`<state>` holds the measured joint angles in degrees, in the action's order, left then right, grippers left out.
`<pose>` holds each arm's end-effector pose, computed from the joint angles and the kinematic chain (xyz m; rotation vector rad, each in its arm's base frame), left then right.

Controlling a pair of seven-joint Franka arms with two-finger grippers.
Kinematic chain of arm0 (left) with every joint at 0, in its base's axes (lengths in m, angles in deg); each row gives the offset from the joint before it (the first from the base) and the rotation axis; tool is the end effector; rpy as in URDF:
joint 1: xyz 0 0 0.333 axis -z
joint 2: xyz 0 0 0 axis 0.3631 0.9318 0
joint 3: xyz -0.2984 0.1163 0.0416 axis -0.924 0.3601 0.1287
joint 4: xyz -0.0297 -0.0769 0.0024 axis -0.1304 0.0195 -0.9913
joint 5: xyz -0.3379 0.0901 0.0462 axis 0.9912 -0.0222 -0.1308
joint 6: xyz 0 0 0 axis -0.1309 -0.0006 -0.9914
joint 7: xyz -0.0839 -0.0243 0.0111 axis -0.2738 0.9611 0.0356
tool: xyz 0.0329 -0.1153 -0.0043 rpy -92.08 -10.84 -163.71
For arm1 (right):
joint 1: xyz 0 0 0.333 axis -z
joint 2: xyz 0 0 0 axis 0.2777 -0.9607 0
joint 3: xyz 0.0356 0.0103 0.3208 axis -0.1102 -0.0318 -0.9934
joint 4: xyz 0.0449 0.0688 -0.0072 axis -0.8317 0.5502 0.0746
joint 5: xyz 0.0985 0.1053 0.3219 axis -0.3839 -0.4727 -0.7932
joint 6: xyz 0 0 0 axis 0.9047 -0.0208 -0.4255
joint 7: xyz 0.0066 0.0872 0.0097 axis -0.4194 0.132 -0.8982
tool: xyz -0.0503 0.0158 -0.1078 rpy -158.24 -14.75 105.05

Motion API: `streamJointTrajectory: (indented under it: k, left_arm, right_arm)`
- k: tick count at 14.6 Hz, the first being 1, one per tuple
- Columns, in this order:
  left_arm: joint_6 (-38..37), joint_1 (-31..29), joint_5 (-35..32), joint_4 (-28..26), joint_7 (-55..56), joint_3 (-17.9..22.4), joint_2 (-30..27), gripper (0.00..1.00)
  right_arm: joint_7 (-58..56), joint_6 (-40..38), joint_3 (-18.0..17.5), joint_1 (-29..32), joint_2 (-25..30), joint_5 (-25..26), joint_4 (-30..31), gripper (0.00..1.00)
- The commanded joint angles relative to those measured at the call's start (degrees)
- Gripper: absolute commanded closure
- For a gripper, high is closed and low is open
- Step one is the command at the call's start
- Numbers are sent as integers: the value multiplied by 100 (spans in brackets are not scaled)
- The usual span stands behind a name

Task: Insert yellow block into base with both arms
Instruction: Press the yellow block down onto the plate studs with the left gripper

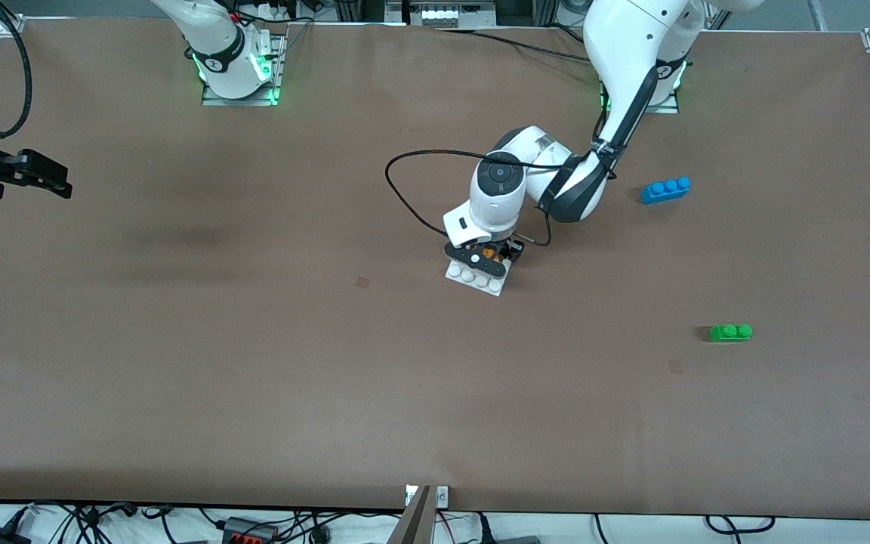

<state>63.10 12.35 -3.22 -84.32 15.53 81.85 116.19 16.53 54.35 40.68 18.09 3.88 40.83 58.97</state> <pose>0.4813 -0.3961 0.2372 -3.0722 0.6290 0.0476 0.5246 -0.0264 0.5849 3.0809 0.0623 -0.1077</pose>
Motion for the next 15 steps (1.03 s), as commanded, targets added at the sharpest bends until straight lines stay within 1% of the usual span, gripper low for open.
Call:
streamJointTrajectory:
  k: [1, 8, 11, 15]
  left_arm:
    - [236, 72, 85, -263, 99, 15, -9, 66]
    - [236, 19, 85, -562, 99, -20, -256, 66]
    - [254, 28, 85, -571, 99, -20, -256, 66]
    - [543, 19, 85, -545, 99, -20, -124, 65]
  right_arm:
    - [75, -86, -19, 32, -46, 6, -109, 0]
    - [75, -86, -10, 41, -46, 6, -109, 0]
    - [66, -86, -1, 41, -81, 6, -109, 0]
    - [66, -86, -1, 41, -81, -2, -109, 0]
